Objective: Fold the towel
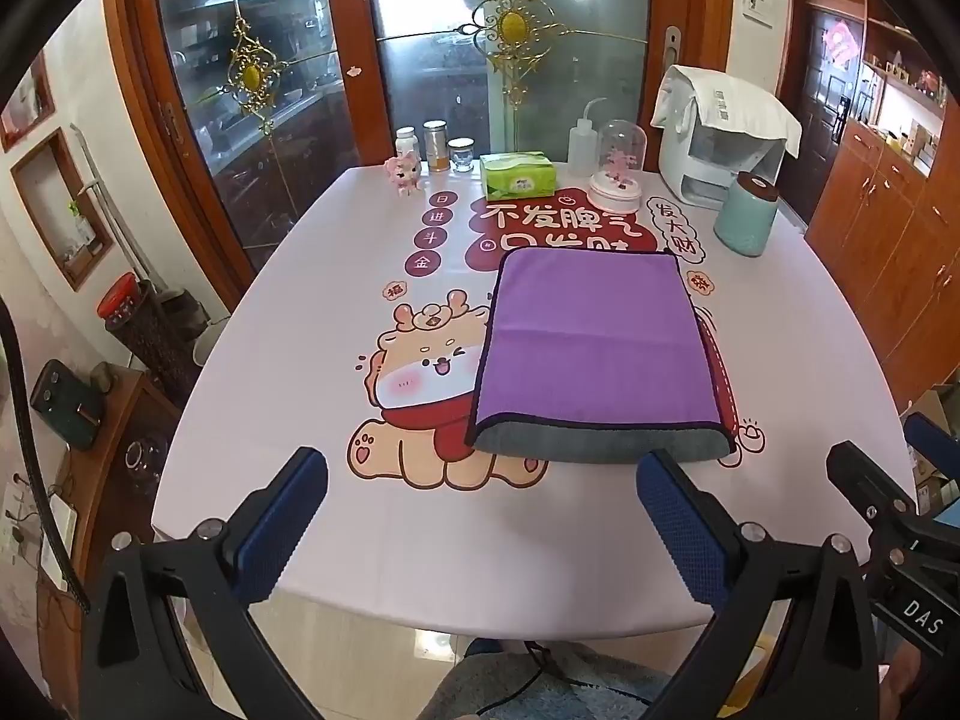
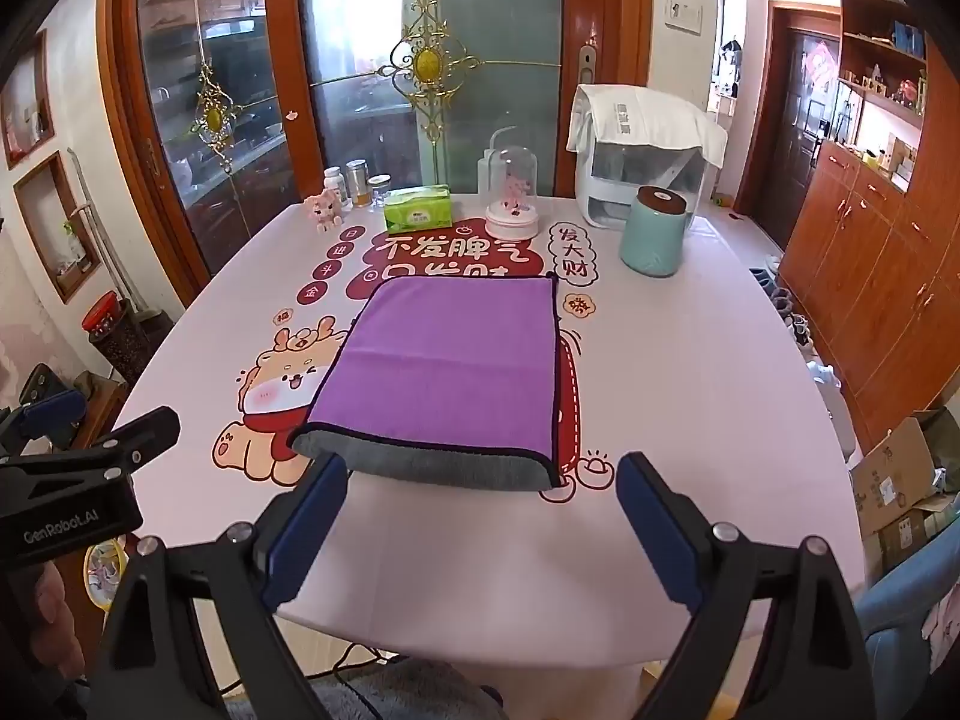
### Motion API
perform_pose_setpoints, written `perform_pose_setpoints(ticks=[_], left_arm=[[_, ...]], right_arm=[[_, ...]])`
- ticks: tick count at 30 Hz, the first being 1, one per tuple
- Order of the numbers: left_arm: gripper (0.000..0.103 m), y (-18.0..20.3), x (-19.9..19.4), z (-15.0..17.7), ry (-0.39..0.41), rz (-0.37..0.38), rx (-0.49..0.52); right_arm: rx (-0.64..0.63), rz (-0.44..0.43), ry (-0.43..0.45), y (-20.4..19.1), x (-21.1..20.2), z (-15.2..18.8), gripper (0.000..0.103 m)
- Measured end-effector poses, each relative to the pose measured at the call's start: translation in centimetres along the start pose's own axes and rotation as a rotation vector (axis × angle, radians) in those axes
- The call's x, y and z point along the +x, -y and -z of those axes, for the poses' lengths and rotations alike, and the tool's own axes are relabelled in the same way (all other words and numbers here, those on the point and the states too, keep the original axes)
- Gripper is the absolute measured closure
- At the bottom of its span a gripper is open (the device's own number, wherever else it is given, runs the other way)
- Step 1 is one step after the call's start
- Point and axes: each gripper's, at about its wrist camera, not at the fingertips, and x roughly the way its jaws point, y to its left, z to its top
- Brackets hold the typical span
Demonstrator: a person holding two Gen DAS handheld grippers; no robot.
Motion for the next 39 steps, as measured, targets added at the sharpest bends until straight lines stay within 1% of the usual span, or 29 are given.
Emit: perform_pose_setpoints(ticks=[7, 11, 12, 17, 39], left_arm=[[0.0, 0.26, -0.25, -0.26, -0.016, -0.001, 0.004], [0.0, 0.36, 0.44, -0.76, -0.024, 0.011, 0.01], [0.0, 0.22, 0.05, -0.03, -0.014, 0.015, 0.017], [0.0, 0.28, -0.13, -0.03, -0.01, 0.036, 0.027], [0.0, 0.02, 0.08, -0.07, -0.009, 0.017, 0.013]], right_arm=[[-0.001, -0.003, 0.005, -0.1, -0.08, 0.05, 0.011], [-0.004, -0.009, 0.002, -0.54, 0.31, 0.12, 0.011], [-0.005, -0.011, 0.003, -0.57, 0.22, 0.2, 0.011], [-0.006, -0.01, -0.002, -0.68, 0.03, 0.22, 0.011], [-0.007, -0.015, 0.002, -0.69, 0.1, 0.14, 0.011]])
